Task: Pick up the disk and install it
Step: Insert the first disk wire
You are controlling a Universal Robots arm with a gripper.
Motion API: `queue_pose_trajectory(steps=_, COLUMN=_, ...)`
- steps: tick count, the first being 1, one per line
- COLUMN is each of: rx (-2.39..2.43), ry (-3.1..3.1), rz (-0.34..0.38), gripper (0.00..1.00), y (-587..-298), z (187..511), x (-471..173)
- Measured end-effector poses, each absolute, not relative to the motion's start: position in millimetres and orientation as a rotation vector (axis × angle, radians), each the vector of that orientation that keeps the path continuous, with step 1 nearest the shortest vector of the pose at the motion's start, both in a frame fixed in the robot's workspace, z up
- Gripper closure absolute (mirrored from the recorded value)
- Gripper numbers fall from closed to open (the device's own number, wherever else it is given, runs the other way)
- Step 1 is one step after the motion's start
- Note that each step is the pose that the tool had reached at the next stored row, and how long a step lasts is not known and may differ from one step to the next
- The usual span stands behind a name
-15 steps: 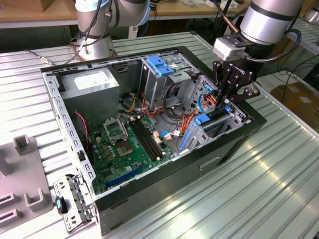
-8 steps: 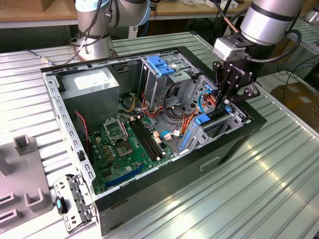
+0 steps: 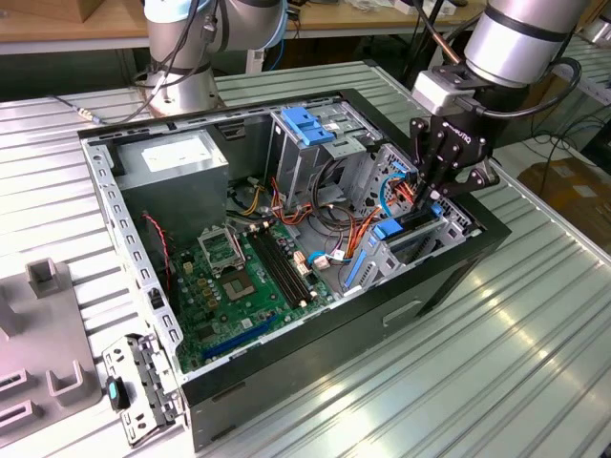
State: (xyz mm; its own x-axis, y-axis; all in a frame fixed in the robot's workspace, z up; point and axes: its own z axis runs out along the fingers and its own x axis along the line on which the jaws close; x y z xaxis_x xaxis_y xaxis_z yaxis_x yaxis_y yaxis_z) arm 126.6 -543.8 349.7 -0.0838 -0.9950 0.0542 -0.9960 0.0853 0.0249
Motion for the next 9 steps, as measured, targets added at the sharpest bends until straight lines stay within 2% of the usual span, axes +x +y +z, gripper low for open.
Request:
queue_pose_trajectory(steps=7, rx=2.085, ry=-2.273, rz=0.027, gripper=0.82, y=-544.0, z=349.6, x=126.9)
queue_pose_trajectory(steps=8, rx=2.085, ry=-2.273, rz=0.027, gripper=0.81, y=-544.0, z=349.6, x=126.9)
queue_pose_trajectory(steps=9, rx=2.085, ry=-2.273, rz=0.027, gripper=0.75, y=-544.0, z=349.6, x=126.9)
